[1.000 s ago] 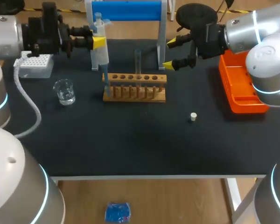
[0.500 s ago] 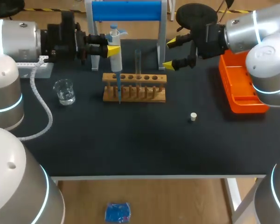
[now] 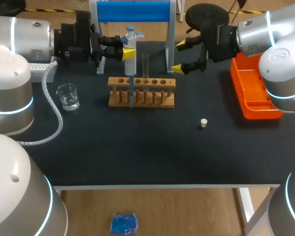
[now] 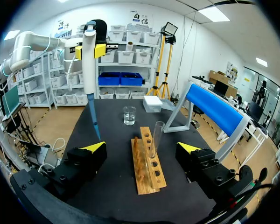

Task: Invert the test tube, pick up the pipette, mount the tip to pipette, aspirate from beaker and dispense into the tube, eject the tip, return the pipette, and cap with the stopper.

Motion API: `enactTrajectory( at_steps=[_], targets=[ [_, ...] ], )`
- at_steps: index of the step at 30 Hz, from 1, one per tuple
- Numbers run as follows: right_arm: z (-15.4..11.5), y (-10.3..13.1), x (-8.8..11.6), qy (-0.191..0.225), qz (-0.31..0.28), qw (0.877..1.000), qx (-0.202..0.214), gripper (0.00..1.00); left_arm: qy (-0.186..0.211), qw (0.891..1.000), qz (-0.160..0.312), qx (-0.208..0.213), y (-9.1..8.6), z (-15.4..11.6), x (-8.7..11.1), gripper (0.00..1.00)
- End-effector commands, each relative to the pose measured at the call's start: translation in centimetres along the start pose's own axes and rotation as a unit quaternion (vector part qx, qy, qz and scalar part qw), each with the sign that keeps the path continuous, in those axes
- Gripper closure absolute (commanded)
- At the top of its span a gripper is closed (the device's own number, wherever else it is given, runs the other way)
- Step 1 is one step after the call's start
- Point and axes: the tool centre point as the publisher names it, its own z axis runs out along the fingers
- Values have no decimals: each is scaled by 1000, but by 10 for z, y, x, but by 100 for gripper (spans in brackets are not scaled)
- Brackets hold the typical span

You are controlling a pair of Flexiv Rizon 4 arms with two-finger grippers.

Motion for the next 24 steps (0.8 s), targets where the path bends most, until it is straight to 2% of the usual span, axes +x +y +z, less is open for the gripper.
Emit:
enactTrajectory(
  at_steps=[1,24],
  targets=[
    [0,0,0,0,0,1000,0,0,2,1000,0,2,1,10,-1,100],
    [0,0,0,0,0,1000,0,0,10,1000,14,18,-4,26,6,100]
  ],
)
